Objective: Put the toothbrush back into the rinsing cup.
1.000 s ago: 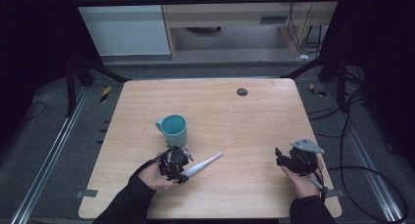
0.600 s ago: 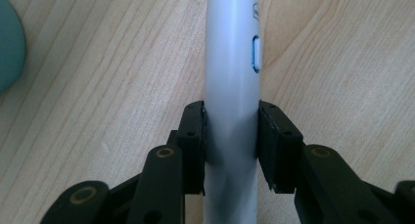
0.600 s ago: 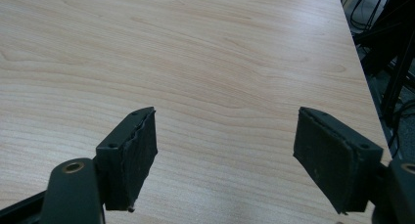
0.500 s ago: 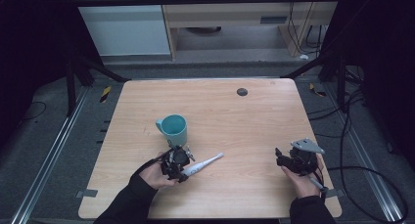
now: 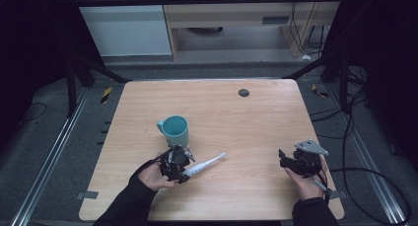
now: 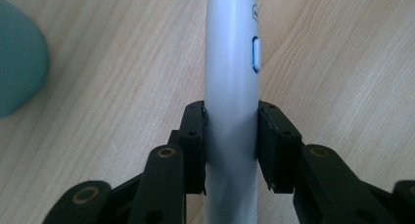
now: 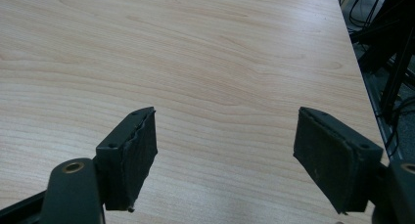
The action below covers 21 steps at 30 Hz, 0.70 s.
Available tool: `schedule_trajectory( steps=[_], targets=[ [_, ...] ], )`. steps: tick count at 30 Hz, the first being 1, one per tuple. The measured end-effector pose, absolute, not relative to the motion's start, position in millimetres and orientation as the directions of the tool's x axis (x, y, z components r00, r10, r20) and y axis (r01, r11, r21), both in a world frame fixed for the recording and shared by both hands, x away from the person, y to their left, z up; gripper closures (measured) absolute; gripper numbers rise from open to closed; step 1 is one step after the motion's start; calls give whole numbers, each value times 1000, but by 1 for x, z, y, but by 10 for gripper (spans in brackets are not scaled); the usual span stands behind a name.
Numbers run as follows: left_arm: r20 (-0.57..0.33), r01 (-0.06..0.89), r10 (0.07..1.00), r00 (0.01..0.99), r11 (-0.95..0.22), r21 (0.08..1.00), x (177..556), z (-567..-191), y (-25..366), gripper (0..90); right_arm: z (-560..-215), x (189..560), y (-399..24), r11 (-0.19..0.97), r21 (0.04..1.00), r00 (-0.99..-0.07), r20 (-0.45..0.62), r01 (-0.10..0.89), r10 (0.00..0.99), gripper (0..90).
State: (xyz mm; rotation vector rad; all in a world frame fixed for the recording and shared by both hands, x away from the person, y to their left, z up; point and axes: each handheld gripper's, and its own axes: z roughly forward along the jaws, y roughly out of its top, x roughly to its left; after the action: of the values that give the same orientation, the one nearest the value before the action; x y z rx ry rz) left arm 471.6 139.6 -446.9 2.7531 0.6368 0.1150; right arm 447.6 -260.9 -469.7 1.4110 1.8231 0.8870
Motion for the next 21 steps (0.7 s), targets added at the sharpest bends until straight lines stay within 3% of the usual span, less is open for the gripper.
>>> schedule_trajectory(
  steps=[15,21],
  targets=[
    [20,445,578,816,-649,617,462,-411,164,659,-471,448,-263,188,823,-195,-95,537,976,222],
    [12,412,619,785,-537,737,456,-392,177,659,-472,449,-261,190,818,-195,-98,542,976,220]
  ],
)
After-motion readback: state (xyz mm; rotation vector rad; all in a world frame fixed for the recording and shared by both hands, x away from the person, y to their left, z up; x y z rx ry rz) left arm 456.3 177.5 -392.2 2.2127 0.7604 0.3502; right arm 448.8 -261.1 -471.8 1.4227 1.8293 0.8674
